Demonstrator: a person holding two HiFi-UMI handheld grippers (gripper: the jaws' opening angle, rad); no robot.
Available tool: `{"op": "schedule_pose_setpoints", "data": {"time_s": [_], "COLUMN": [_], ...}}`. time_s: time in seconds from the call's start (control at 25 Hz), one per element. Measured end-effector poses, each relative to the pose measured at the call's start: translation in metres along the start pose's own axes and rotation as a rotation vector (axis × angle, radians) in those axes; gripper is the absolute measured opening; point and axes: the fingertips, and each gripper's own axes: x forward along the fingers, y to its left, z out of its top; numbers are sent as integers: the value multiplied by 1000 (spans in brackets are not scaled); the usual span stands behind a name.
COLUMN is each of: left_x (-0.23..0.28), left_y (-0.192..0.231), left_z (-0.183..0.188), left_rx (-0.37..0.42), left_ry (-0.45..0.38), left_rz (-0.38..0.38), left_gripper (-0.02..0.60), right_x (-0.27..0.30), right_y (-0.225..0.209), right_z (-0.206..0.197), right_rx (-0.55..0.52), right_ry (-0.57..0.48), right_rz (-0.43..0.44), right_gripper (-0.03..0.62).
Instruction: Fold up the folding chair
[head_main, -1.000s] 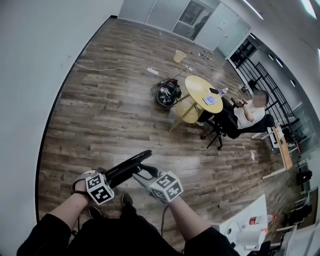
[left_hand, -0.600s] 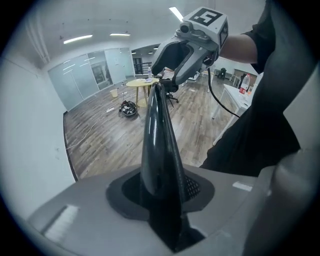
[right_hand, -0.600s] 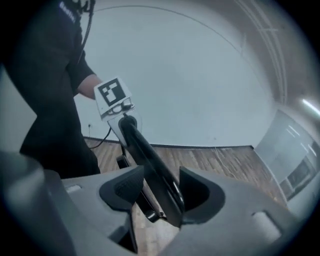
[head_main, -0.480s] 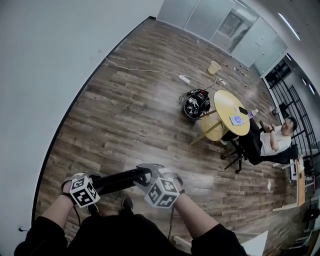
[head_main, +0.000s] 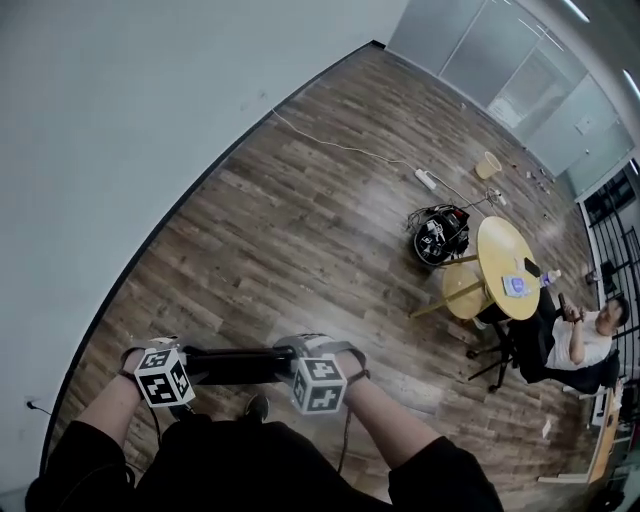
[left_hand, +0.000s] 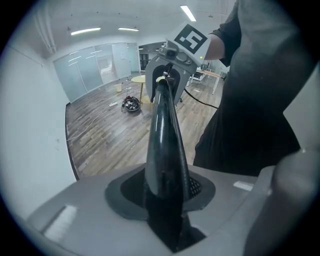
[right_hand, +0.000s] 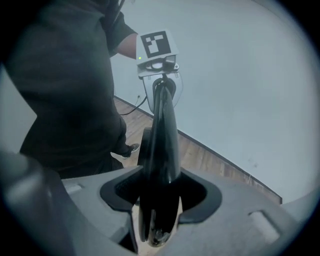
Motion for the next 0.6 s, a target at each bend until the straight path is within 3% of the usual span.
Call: {"op": "schedule_pose_setpoints", "data": {"time_s": [0.16, 0.32, 0.6], "left_x": [-3, -3, -3], "left_y": [-7, -11, -24], "left_z": [0, 1, -1], "left_rx": [37, 48, 64], "left_ry": [-6, -6, -1], "left_rz": [6, 5, -56], "left_gripper": [117, 108, 64], "right_x": [8, 14, 15], "right_y": [10, 22, 29], "right_z": [0, -3, -2], "right_rx": [-20, -38, 3], "right_ry": [1, 9, -1], "right_rz": [83, 123, 173], "right_gripper": [174, 92, 71]}}
